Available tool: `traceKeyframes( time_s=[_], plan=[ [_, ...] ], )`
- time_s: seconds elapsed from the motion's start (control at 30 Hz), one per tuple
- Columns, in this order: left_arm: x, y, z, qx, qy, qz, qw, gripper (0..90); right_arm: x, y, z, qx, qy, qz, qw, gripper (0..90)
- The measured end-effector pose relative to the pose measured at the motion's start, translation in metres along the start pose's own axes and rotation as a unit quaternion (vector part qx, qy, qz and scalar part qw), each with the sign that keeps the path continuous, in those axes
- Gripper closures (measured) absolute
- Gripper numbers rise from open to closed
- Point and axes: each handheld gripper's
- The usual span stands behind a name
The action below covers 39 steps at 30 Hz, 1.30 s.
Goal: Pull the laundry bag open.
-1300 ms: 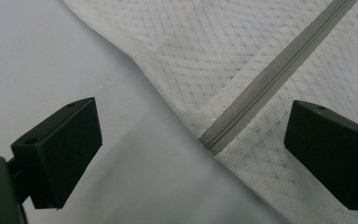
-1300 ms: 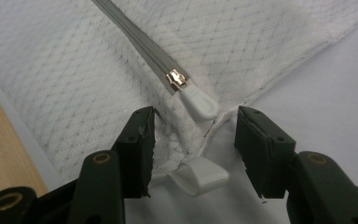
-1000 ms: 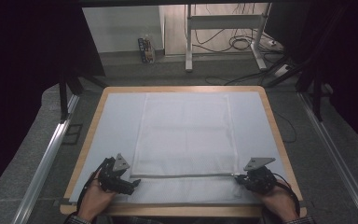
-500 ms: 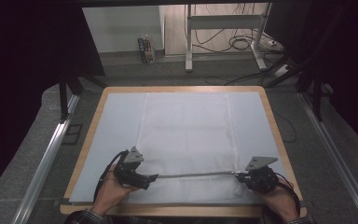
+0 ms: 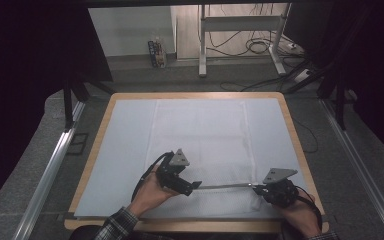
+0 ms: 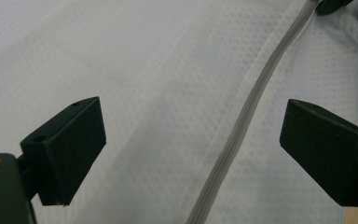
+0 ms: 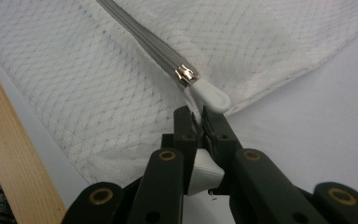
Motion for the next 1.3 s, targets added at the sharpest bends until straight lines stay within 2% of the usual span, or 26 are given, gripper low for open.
traceKeyframes(
  time_s=[0.13,0.2,0.27,0.3,0.33,0.43,0.47,0.5,0.6,0.7,0.87,1.03,1.13,1.2,1.23,1.27,1.3],
  plan=[
    [-0.013,0.003,0.012,-0.011,-0.001,-0.006,0.9999,6.7,0.0,0.001,0.0,-0.002,-0.001,0.001,1.0,84.1],
    [-0.026,0.006,0.022,-0.017,0.0,-0.015,0.9997,6.7,0.0,0.001,0.0,-0.001,-0.001,0.002,1.0,84.1],
    [-0.031,0.008,0.026,-0.016,0.003,-0.02,0.9997,6.6,0.0,0.001,0.0,-0.002,-0.001,0.001,1.0,84.1],
    [-0.04,0.011,0.033,-0.022,0.006,-0.027,0.9994,6.6,0.0,0.001,0.0,-0.002,0.0,0.001,1.0,84.0],
    [-0.04,0.011,0.033,-0.022,0.006,-0.027,0.9994,6.6,0.0,0.001,0.0,-0.002,0.0,0.001,1.0,84.0],
    [-0.056,0.017,0.047,-0.026,0.01,-0.04,0.9988,6.1,0.0,0.002,-0.001,-0.004,0.003,0.003,1.0,83.9],
    [-0.056,0.017,0.047,-0.026,0.01,-0.04,0.9988,6.1,0.0,0.002,-0.001,-0.004,0.003,0.003,1.0,83.9],
    [-0.064,0.02,0.053,-0.03,0.009,-0.047,0.9984,5.6,0.0,0.003,-0.001,-0.005,0.004,0.004,1.0,83.9],
    [-0.071,0.025,0.059,-0.038,0.008,-0.047,0.9981,5.2,0.0,0.003,-0.001,-0.007,0.007,0.005,0.9999,83.9],
    [-0.085,0.034,0.07,-0.051,0.004,-0.056,0.9971,5.0,0.0,0.004,0.0,-0.011,0.01,0.005,0.9999,84.0],
    [-0.102,0.042,0.078,-0.07,-0.001,-0.056,0.996,5.0,0.0,0.004,0.0,-0.013,0.01,0.005,0.9999,84.0],
    [-0.111,0.047,0.083,-0.07,0.003,-0.061,0.9957,5.0,-0.001,0.004,0.0,-0.012,0.009,0.005,0.9999,83.9],
    [-0.12,0.054,0.087,-0.061,0.017,-0.064,0.9959,5.0,-0.001,0.003,0.0,-0.012,0.008,0.005,0.9999,83.8],
    [-0.121,0.055,0.088,-0.063,0.017,-0.065,0.9957,5.0,-0.001,0.004,0.0,-0.012,0.007,0.006,0.9999,83.7],
    [-0.122,0.056,0.09,-0.072,0.01,-0.062,0.9954,5.0,-0.001,0.004,0.0,-0.012,0.007,0.006,0.9999,83.8],
    [-0.124,0.058,0.091,-0.074,0.01,-0.053,0.9958,5.0,-0.001,0.004,0.0,-0.012,0.007,0.006,0.9999,83.8],
    [-0.125,0.059,0.091,-0.084,0.009,-0.042,0.9955,4.9,-0.001,0.003,0.0,-0.014,0.005,0.006,0.9999,83.8]
  ],
)
Point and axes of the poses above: each handheld gripper's, and its own axes: x roughly backward along the jaws, z roughly out of its top, y roughly to its right
